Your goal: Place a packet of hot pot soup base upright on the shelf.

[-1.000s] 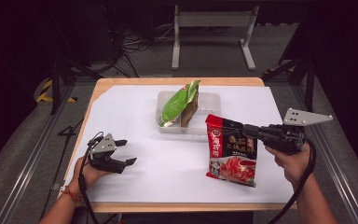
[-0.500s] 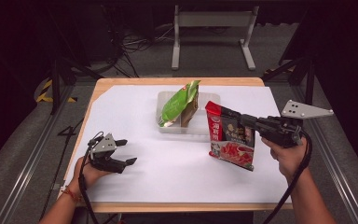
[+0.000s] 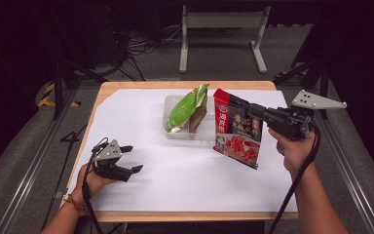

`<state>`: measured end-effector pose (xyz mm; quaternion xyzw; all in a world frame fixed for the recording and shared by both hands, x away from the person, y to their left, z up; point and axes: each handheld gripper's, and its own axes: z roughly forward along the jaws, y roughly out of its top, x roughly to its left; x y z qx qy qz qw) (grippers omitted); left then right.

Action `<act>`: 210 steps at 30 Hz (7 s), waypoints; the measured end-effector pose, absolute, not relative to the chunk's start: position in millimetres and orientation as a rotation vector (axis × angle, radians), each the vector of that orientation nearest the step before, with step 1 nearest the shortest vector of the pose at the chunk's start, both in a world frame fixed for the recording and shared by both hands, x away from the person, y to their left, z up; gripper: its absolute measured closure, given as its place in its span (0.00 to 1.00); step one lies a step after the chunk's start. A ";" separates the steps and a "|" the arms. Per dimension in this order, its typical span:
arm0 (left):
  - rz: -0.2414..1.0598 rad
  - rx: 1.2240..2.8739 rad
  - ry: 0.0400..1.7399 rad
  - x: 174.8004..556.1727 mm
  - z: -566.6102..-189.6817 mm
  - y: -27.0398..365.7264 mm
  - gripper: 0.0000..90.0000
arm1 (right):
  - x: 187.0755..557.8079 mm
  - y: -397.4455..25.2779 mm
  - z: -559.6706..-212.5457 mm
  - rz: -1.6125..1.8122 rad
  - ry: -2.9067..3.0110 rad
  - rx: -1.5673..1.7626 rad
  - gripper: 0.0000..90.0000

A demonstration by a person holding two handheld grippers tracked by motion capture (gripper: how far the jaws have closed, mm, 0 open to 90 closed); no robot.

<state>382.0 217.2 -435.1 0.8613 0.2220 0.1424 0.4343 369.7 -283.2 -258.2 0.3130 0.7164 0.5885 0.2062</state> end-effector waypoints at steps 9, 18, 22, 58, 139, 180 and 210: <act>0.352 2.156 0.551 381.8 -435.5 215.8 0.22 | 385.2 -272.3 -254.3 1.659 1.931 0.927 0.99; 0.350 2.153 0.552 381.5 -435.5 216.4 0.22 | 395.8 -268.2 -242.9 1.684 1.872 0.950 0.99; 0.351 2.152 0.553 381.8 -435.6 216.5 0.22 | 405.1 -267.8 -239.9 1.680 1.833 0.982 0.99; 0.337 2.164 0.520 381.5 -436.9 215.6 0.22 | 497.9 -215.2 -276.2 1.703 1.663 1.264 0.99; 0.332 2.202 0.520 381.2 -439.5 213.2 0.21 | 433.7 -238.8 -390.4 1.096 2.244 0.915 1.00; 0.340 2.199 0.521 381.3 -439.6 214.7 0.21 | 440.0 -234.1 -389.3 1.132 2.202 0.927 0.92; 0.359 2.212 0.519 381.8 -441.1 214.0 0.21 | 429.0 -249.9 -380.2 1.182 2.183 0.888 0.44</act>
